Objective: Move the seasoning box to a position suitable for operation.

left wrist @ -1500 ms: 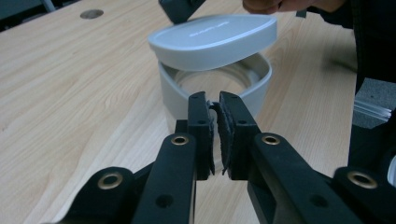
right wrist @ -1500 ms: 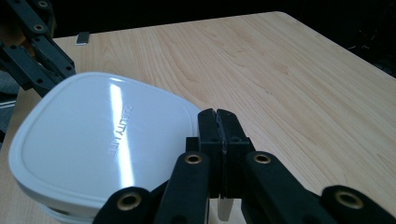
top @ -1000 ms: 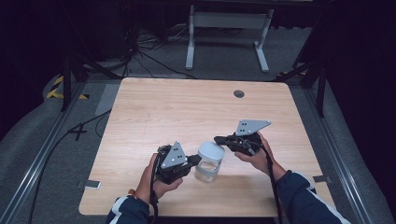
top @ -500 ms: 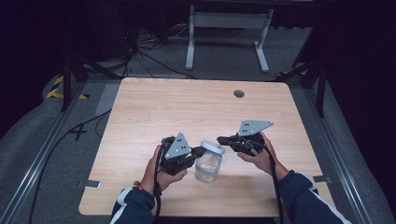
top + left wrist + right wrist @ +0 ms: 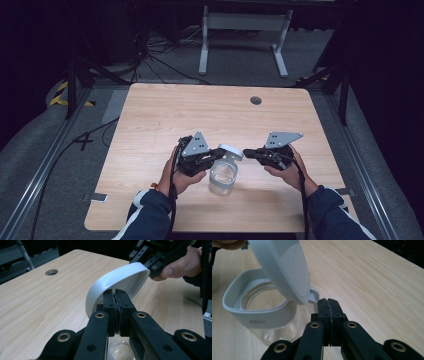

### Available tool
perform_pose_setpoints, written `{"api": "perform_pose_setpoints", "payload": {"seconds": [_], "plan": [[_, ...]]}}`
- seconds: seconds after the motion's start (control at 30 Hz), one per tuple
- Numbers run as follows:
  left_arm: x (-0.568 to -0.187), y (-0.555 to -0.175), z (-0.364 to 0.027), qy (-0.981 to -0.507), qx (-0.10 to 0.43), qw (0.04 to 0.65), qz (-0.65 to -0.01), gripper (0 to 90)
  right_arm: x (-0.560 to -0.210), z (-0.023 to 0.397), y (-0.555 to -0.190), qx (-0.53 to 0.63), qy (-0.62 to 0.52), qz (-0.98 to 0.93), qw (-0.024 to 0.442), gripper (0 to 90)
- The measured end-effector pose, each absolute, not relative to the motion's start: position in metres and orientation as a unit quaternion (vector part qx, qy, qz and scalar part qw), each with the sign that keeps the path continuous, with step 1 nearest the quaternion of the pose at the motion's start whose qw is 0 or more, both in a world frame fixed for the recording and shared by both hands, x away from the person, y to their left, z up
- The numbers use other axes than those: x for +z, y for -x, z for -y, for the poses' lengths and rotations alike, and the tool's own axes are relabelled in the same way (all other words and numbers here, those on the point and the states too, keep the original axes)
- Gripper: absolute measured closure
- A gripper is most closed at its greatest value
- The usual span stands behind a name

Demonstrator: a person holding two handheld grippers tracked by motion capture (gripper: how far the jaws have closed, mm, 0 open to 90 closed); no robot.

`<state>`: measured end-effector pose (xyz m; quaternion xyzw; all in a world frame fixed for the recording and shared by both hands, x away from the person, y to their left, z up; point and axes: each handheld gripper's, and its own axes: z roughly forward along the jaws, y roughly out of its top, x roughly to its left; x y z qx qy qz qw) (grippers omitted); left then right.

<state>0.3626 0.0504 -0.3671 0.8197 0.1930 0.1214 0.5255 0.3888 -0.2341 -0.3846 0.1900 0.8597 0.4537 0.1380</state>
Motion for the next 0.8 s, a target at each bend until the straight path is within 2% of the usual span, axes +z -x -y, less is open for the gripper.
{"api": "perform_pose_setpoints", "payload": {"seconds": [0.53, 0.8], "plan": [[-0.368, -0.359, -0.064, -0.82, 0.14, 0.518, -0.198, 86.8, -0.392, 0.241, -0.387, 0.43, -0.184, -0.875, 0.126, 90.0], [-0.374, -0.349, -0.081, -0.823, 0.155, 0.502, -0.214, 81.8, -0.39, 0.24, -0.385, 0.429, -0.179, -0.876, 0.131, 89.9]]}}
